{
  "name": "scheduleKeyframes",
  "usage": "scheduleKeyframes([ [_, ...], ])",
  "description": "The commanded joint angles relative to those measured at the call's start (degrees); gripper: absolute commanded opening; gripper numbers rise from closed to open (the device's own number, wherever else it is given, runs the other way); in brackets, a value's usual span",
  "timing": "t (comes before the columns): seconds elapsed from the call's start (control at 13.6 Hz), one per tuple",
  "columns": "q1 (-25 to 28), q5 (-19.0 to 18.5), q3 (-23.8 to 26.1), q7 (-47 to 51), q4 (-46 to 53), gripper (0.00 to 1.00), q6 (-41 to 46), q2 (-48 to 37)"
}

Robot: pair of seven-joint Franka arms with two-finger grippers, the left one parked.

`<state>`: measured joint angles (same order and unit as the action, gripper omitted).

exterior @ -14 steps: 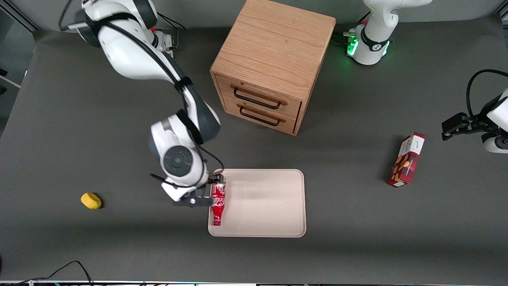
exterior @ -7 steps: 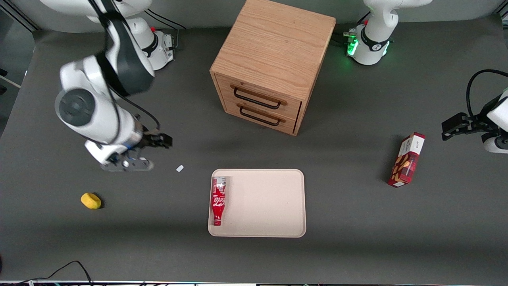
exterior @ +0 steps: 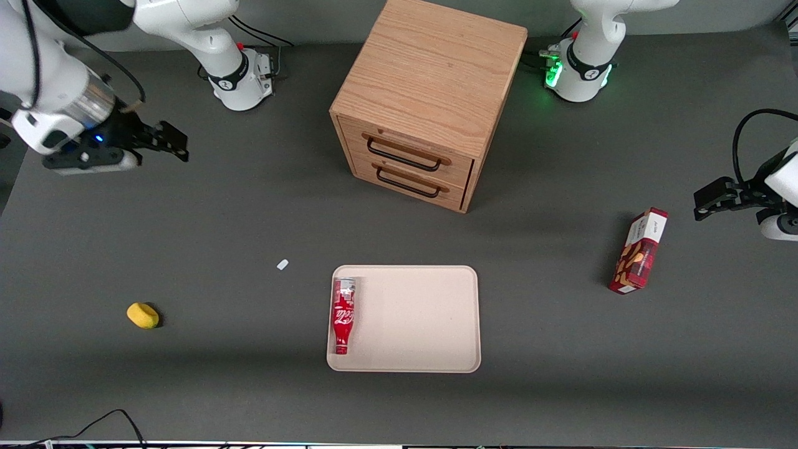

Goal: Place coke bottle on tray

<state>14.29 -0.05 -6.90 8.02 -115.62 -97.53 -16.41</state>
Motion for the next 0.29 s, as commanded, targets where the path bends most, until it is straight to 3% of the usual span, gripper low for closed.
scheduleKeyframes([
  [0.0,-3.39,1.02,0.39,-1.42,-0.22,1.00,0.76,-0.99],
  [0.22,-3.56,1.02,0.75,-1.51,1.01,1.00,0.93,-0.29],
])
